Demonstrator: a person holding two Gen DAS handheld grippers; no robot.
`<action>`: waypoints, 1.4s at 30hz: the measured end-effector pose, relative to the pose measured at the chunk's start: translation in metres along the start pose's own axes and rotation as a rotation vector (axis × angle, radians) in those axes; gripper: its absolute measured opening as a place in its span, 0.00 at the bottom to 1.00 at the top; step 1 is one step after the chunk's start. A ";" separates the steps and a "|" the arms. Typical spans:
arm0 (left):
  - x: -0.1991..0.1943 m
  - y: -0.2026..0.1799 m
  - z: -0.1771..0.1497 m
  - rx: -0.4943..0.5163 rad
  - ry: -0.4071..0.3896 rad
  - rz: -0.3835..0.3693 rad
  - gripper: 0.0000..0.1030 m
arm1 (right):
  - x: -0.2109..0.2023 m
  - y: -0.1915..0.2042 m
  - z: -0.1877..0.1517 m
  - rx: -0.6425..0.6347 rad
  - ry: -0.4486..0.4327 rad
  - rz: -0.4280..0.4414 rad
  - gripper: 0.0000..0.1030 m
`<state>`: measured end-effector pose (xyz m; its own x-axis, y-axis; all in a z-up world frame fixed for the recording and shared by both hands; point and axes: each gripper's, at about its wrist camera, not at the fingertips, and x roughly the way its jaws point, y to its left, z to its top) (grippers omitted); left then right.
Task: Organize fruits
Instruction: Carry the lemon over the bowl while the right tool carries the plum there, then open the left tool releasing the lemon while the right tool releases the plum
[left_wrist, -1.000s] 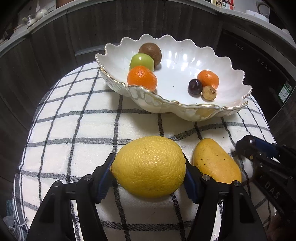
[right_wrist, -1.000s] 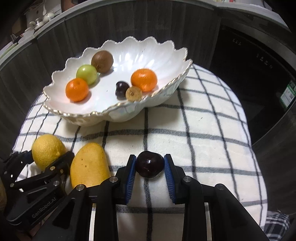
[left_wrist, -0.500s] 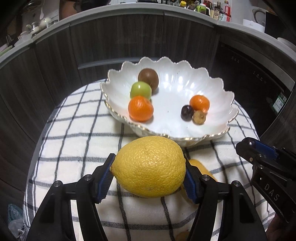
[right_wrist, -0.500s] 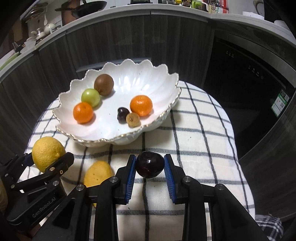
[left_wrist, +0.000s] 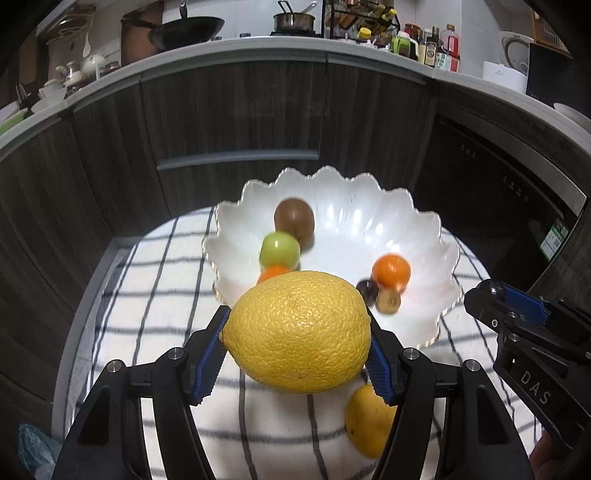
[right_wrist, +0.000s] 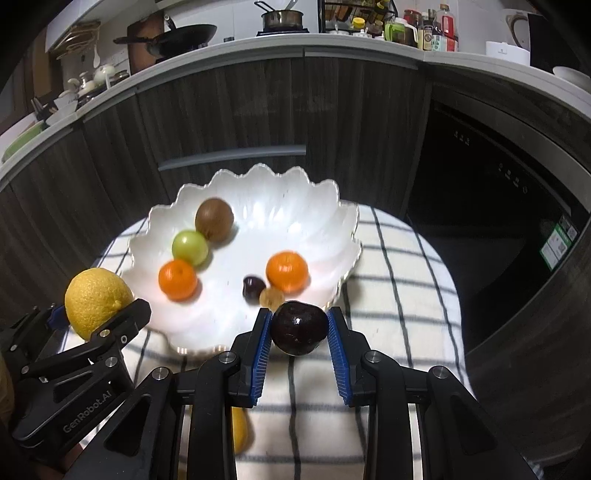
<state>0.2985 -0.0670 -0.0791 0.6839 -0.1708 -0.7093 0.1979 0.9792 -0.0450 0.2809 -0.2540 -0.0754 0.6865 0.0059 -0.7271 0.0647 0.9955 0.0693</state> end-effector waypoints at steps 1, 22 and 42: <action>0.002 -0.001 0.004 0.002 -0.003 -0.003 0.64 | 0.001 0.000 0.004 -0.002 -0.004 -0.002 0.31; 0.080 -0.009 0.058 0.055 0.046 -0.035 0.64 | 0.090 -0.005 0.069 -0.095 0.063 0.017 0.31; 0.117 -0.013 0.048 0.064 0.160 -0.021 0.64 | 0.123 -0.004 0.073 -0.137 0.131 0.032 0.37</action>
<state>0.4102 -0.1048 -0.1276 0.5593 -0.1667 -0.8120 0.2587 0.9658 -0.0200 0.4178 -0.2647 -0.1147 0.5861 0.0411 -0.8092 -0.0610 0.9981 0.0065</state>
